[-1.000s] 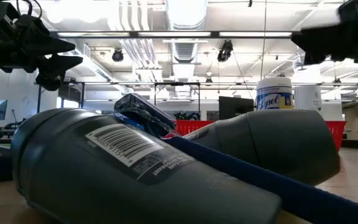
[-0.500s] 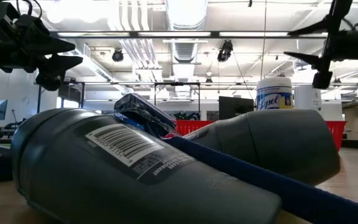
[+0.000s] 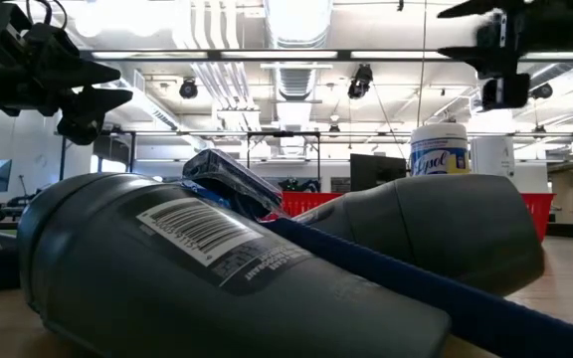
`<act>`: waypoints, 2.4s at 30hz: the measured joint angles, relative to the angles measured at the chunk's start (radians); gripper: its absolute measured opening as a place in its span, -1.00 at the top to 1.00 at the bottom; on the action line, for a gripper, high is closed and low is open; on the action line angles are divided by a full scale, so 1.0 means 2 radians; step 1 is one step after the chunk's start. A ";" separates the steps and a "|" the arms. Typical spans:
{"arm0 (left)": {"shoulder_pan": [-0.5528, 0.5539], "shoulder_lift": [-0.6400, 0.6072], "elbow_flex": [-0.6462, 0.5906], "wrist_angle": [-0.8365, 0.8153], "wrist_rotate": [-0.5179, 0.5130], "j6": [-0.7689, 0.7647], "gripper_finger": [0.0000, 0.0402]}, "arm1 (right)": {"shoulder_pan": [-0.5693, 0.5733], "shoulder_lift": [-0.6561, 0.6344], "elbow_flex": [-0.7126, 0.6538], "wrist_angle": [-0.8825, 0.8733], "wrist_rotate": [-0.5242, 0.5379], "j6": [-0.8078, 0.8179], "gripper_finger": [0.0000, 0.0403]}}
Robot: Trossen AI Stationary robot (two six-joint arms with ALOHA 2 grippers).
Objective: Pick & Place Travel size toiletries
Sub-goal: Put the blue razor into the right red bin
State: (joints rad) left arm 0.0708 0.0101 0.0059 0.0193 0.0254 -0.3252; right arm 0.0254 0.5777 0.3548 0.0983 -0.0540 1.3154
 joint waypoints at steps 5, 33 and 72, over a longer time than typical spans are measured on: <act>0.000 0.000 0.000 0.000 0.000 0.000 0.11 | 0.087 0.169 0.144 -0.280 -0.026 -0.067 0.16; 0.000 0.000 0.000 0.001 0.000 0.000 0.11 | 0.304 0.544 0.415 -0.545 0.032 -0.522 -0.17; 0.000 0.000 0.000 0.001 0.000 0.000 0.11 | 0.342 0.614 0.349 -0.450 0.044 -0.447 0.90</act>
State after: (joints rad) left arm 0.0707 0.0101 0.0059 0.0219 0.0250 -0.3251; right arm 0.7089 1.8053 1.0531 -0.8012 0.0347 0.4219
